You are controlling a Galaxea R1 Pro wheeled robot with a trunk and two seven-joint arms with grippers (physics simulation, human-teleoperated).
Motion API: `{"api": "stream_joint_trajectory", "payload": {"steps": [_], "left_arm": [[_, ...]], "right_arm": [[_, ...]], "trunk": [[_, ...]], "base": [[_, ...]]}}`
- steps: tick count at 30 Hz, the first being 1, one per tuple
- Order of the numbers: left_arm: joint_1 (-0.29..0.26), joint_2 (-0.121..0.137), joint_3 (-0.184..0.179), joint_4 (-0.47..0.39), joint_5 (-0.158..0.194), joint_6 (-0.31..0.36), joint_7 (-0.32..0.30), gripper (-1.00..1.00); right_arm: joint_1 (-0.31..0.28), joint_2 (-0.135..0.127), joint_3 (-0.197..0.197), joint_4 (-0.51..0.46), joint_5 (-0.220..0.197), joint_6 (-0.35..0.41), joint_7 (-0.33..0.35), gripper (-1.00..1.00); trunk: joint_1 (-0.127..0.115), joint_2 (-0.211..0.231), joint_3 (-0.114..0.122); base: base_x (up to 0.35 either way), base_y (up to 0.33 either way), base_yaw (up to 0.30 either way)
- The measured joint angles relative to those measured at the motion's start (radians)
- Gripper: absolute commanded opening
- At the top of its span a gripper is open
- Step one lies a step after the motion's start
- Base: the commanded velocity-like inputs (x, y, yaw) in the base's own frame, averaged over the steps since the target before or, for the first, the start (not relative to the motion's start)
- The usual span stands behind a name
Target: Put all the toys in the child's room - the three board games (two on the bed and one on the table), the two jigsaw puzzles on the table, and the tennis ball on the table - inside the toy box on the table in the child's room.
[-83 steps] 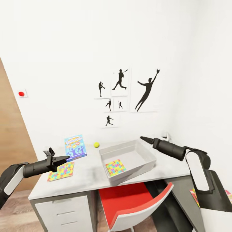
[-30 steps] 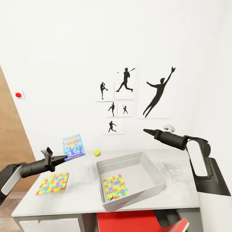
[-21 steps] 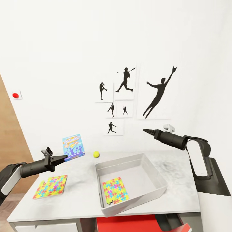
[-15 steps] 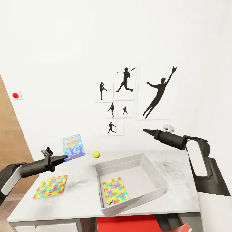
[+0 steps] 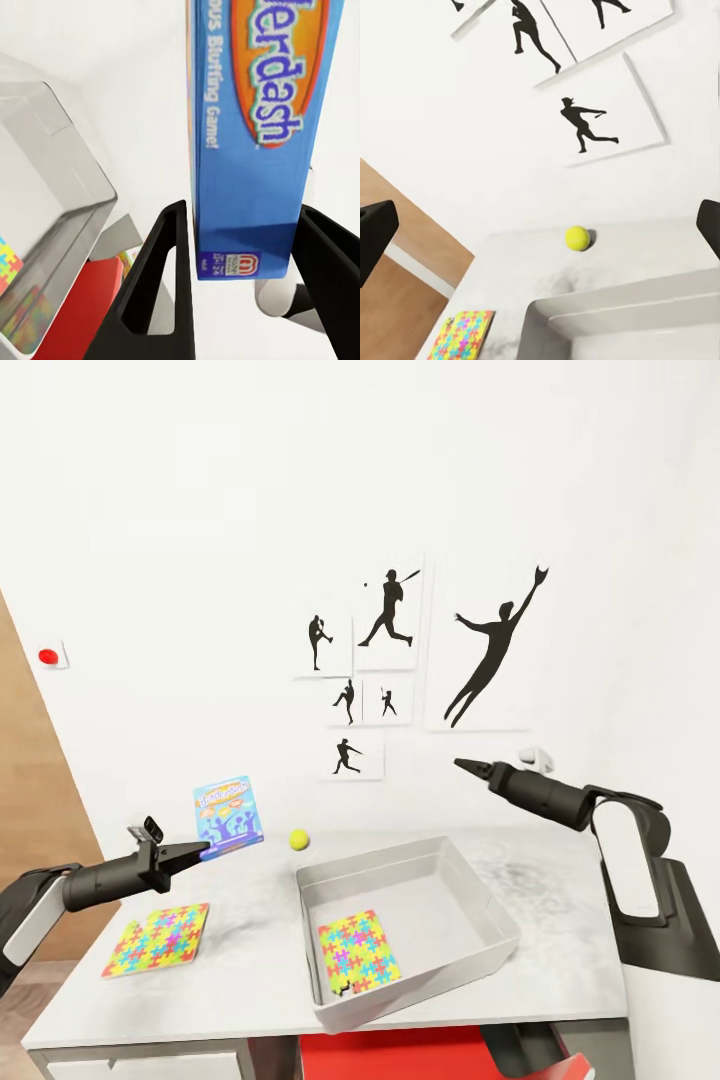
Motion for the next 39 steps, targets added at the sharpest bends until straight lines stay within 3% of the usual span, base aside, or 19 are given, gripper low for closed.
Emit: {"api": "stream_joint_trajectory", "payload": {"steps": [6, 10, 15, 19, 20, 23, 24, 25, 27, 29, 31, 39], "left_arm": [[0.001, -0.003, -0.005, -0.025, 0.002, 0.005, 0.000, -1.00], [0.001, -0.028, -0.015, -0.040, -0.006, 0.005, 0.007, -1.00], [-0.009, -0.138, -0.058, -0.045, -0.011, 0.005, 0.036, -1.00], [-0.025, -0.224, -0.072, -0.045, -0.010, 0.006, 0.155, -1.00], [-0.033, -0.258, -0.074, -0.044, -0.009, 0.008, 0.196, -1.00], [-0.039, -0.325, -0.081, -0.045, -0.006, 0.010, 0.236, -1.00], [-0.040, -0.337, -0.085, -0.045, -0.006, 0.009, 0.240, -1.00], [-0.040, -0.368, -0.115, -0.044, -0.004, 0.010, 0.257, -1.00], [-0.041, -0.395, -0.159, -0.042, -0.005, 0.010, 0.281, -1.00], [-0.041, -0.413, -0.210, -0.039, -0.010, 0.007, 0.321, -1.00], [-0.041, -0.421, -0.233, -0.036, -0.004, 0.008, 0.351, -1.00], [-0.041, -0.423, -0.249, 0.051, -0.002, 0.007, 0.380, -1.00]], "right_arm": [[0.031, -0.009, -0.024, -0.002, -0.036, 0.000, 0.010, 1.00], [0.043, -0.010, -0.027, -0.004, -0.047, 0.000, 0.011, 1.00], [0.046, -0.012, -0.030, -0.006, -0.049, 0.000, 0.012, 1.00], [0.046, -0.023, -0.032, -0.007, -0.062, 0.000, 0.011, 1.00], [0.046, -0.027, -0.033, -0.007, -0.064, 0.000, 0.011, 1.00], [0.046, -0.039, -0.033, -0.006, -0.069, 0.000, 0.011, 1.00], [0.046, -0.040, -0.033, -0.006, -0.070, 0.000, 0.011, 1.00], [0.046, -0.043, -0.033, -0.006, -0.070, 0.000, 0.011, 1.00], [0.046, -0.046, -0.033, -0.006, -0.070, 0.000, 0.011, 1.00], [0.046, -0.049, -0.037, -0.006, -0.072, 0.000, 0.011, 1.00], [0.046, -0.050, -0.046, -0.006, -0.079, 0.000, 0.011, 1.00], [0.046, -0.051, -0.055, -0.001, -0.091, 0.000, 0.011, 1.00]], "trunk": [[0.000, 0.000, 0.000], [0.000, 0.000, 0.000], [0.000, 0.000, 0.000], [0.000, 0.000, 0.000], [0.000, 0.000, 0.000], [0.000, 0.000, 0.000], [0.000, 0.000, 0.000], [0.000, 0.000, 0.000], [0.000, 0.000, 0.000], [0.000, 0.000, 0.000], [0.000, 0.000, 0.000], [0.000, 0.000, 0.000]], "base": [[0.000, 0.000, 0.000], [0.000, 0.000, 0.000], [0.000, 0.000, 0.000], [0.000, 0.000, 0.000], [0.000, 0.000, 0.000], [0.000, 0.000, 0.000], [0.000, 0.000, 0.000], [0.000, 0.000, 0.000], [0.000, 0.000, 0.000], [0.000, 0.000, 0.000], [0.000, 0.000, 0.000], [0.000, 0.000, 0.000]]}}
